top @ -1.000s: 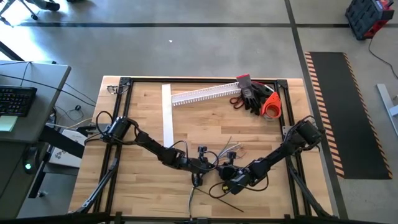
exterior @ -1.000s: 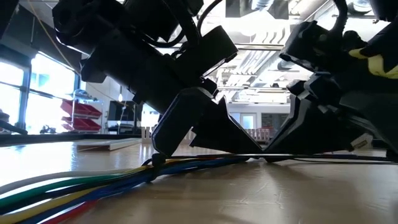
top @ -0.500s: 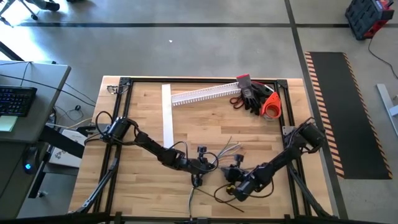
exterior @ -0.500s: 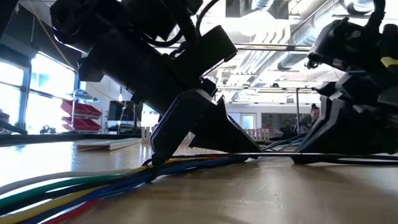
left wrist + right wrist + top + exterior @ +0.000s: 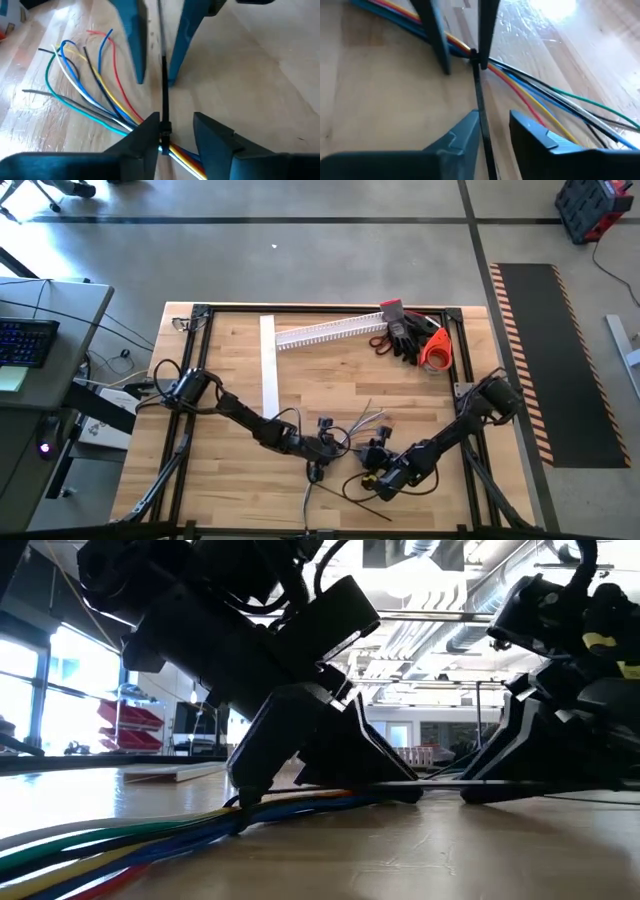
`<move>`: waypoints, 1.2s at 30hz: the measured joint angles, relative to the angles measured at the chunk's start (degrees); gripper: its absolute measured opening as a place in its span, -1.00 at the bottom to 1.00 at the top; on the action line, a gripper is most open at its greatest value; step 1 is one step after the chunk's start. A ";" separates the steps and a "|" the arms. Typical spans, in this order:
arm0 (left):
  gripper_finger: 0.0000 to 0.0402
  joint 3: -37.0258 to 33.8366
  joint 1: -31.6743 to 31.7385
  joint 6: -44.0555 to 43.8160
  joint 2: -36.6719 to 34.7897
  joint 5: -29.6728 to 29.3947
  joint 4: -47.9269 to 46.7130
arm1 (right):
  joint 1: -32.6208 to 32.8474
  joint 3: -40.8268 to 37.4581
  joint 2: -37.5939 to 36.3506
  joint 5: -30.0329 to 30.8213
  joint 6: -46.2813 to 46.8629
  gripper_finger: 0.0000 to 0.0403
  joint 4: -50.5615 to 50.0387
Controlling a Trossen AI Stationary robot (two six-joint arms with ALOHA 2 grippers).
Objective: Ziptie cables
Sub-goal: Wrap the cable wires with the black zip tie
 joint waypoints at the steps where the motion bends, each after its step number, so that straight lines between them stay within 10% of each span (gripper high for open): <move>1: -0.47 0.00 -0.21 0.51 -0.14 -0.28 -0.10 | -0.06 0.00 0.04 0.43 -0.02 -0.49 0.04; 13: -0.29 0.02 -1.11 4.32 -6.60 -3.01 -5.58 | -0.95 -0.11 0.19 -0.56 -4.53 -0.44 4.89; 36: -0.54 0.07 3.36 -0.16 -2.73 6.48 -5.80 | -4.89 0.02 0.11 -6.27 -10.38 -0.57 10.45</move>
